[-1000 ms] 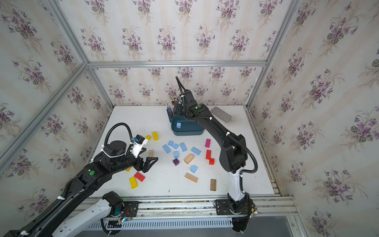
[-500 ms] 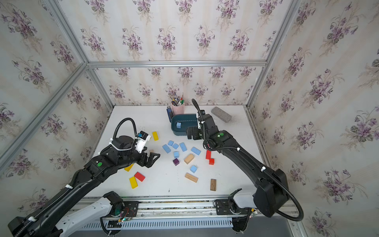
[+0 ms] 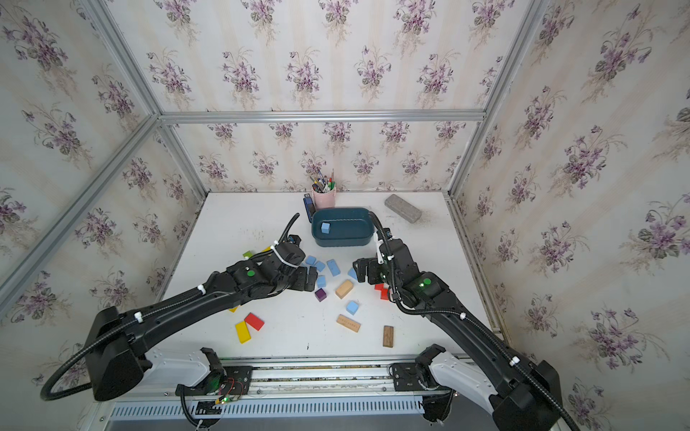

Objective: Pick out the blue building blocks
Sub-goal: Pick up the building block from the center of the board.

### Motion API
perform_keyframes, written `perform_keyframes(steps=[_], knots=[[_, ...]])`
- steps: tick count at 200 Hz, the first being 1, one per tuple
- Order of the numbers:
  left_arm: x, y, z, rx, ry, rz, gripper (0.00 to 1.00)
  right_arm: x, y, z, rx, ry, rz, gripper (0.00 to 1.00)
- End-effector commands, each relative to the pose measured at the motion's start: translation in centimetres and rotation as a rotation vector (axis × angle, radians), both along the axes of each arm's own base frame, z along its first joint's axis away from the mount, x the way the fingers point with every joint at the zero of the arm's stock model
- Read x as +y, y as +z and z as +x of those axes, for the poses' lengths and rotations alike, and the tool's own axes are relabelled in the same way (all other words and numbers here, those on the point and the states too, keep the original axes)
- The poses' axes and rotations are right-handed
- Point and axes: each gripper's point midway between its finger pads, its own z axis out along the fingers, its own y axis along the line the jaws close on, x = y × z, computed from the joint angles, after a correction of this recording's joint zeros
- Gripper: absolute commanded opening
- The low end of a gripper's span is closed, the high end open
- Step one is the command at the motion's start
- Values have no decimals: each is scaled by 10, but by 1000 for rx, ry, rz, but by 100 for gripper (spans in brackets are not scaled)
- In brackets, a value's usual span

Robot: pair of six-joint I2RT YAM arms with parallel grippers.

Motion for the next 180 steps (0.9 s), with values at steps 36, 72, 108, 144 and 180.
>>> perform_keyframes(steps=[36, 72, 108, 144, 180], knots=[[-22, -34, 22, 40, 171, -15, 96, -7, 12, -10, -29, -14, 35, 100], [-26, -61, 25, 64, 218, 29, 89, -7, 10, -12, -31, -8, 34, 100], [-32, -83, 29, 82, 249, 57, 80, -7, 2, -13, -22, -4, 31, 100], [-35, -98, 34, 87, 273, 68, 70, -9, -7, -15, -11, -5, 17, 100], [-39, -109, 38, 88, 282, 77, 60, -8, -8, -15, -12, -2, 22, 100]])
